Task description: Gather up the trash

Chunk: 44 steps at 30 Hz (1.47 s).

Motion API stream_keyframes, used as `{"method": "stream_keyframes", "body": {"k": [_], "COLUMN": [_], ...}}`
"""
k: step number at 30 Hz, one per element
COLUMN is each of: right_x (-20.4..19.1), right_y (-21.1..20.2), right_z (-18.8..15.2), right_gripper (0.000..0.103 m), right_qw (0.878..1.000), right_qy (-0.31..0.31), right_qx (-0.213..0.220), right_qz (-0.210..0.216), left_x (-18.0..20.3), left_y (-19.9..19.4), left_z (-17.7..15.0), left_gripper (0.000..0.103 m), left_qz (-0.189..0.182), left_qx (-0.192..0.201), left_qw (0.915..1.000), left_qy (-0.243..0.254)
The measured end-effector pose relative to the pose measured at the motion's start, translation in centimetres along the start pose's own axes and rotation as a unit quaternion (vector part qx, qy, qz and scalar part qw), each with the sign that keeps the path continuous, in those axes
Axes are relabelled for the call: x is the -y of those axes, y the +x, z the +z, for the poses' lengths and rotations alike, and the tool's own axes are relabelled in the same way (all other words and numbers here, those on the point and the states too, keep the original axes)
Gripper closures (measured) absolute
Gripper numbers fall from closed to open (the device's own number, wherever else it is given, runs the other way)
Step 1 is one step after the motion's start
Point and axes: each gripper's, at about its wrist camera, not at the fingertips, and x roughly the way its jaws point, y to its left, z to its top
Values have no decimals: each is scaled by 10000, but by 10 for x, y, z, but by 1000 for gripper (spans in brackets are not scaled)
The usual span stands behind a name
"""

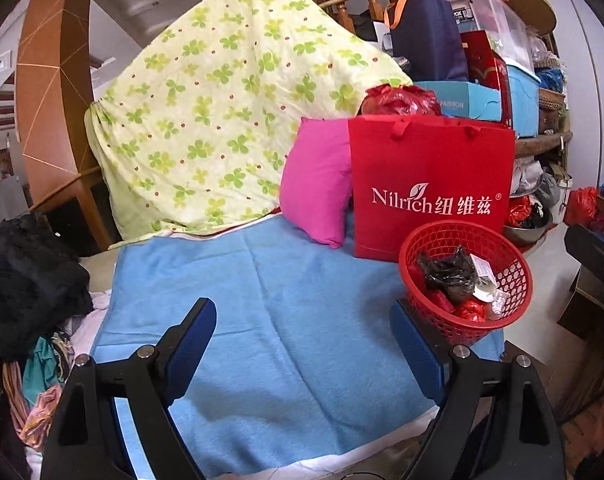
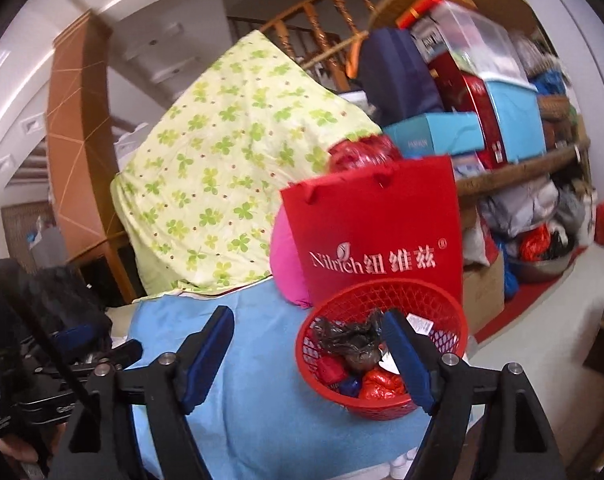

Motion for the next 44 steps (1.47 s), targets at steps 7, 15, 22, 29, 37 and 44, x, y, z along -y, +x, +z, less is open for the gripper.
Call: {"method": "stream_keyframes", "body": {"k": [7,15,22,29,37,44], "right_x": [-22,-31,-33,-30,-26,-36], "right_y": [-33,-57,-63,-71,-68,-38], "right_z": [10,26,29,29,27,25], "right_gripper": [22,22,22,22,22,22], "right_qw": [9989,9970,9965,9964,9949,9947], "right_qy": [-382,-566,-599,-556,-557,-616], "right_qx": [-133,-71,-82,-53,-163,-325], "right_qz": [-219,-529,-584,-635,-824,-755], "left_x": [-6,-4,4,9,13,-14], "left_y": [-40,-68,-81,-84,-82,-61], "left_z": [1,5,4,6,7,8], "left_gripper": [5,3,3,3,3,2], "left_qz": [60,110,58,92,-25,-186], "left_qx": [270,306,297,356,363,325], "left_qw": [9996,9994,9995,9993,9993,9986], "left_qy": [-46,-75,-74,-27,-14,-376]}}
